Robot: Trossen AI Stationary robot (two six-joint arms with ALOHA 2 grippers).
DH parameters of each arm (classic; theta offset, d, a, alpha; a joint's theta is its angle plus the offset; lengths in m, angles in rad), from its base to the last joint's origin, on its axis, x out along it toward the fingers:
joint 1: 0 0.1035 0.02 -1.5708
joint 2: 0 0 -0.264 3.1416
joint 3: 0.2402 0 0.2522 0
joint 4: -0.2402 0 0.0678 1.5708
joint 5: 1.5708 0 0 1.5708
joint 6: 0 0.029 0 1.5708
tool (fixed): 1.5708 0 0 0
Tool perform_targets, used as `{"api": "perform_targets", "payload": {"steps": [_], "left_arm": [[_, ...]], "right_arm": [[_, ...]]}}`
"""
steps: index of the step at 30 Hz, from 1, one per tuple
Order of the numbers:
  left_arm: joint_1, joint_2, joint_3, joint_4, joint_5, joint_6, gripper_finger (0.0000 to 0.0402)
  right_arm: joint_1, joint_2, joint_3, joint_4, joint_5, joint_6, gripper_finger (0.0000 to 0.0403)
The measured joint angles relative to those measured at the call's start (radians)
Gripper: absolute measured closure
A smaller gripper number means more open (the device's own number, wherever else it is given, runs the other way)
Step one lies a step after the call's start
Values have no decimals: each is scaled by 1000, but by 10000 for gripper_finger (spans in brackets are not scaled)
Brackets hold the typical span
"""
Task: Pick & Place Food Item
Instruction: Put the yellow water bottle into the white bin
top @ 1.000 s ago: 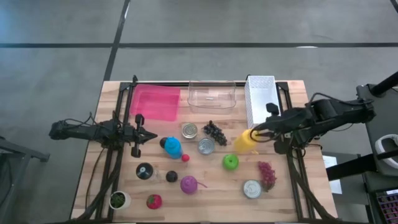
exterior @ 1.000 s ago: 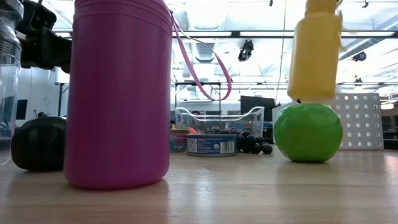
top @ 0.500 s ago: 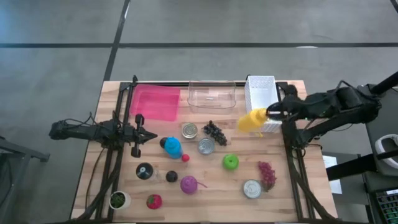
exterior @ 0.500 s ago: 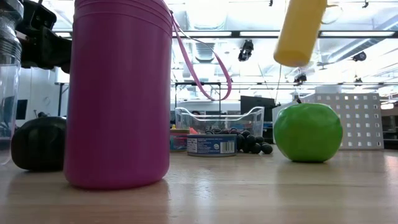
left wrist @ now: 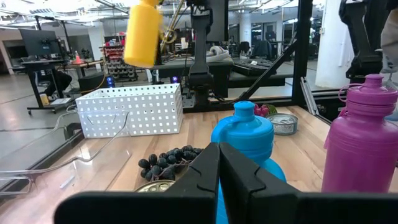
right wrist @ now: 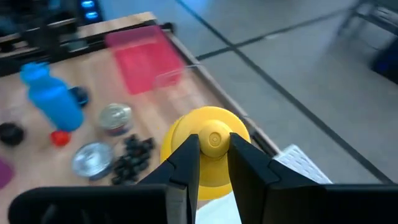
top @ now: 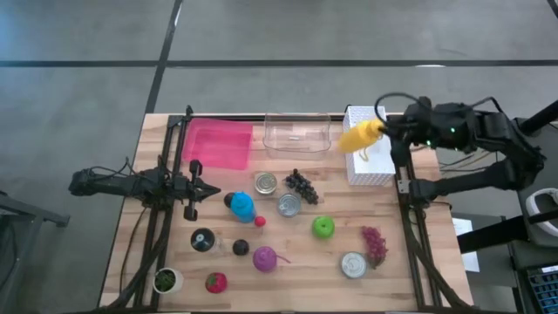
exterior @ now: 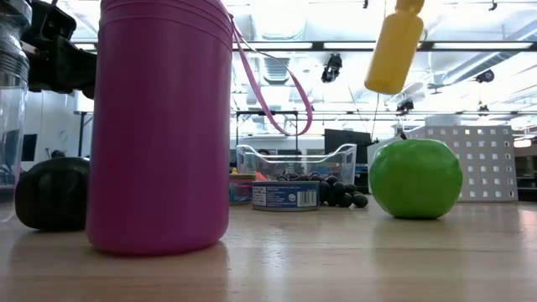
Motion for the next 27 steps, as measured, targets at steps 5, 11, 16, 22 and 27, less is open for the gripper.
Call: {"api": "perform_targets", "payload": {"steps": [5,11,16,22,27], "left_arm": [[0,0,0,0,0,0,385],[0,0,0,0,0,1,385],[0,0,0,0,0,1,385],[0,0,0,0,0,3,385],[0,0,0,0,0,3,385]], "right_arm": [[-180,36,1,0,0,-34,337],[-364,133,-4,7,-48,-94,337],[-483,216,-4,25,-111,-135,337],[-607,268,-18,56,-112,-155,337],[-703,275,-46,67,-112,-151,337]]}}
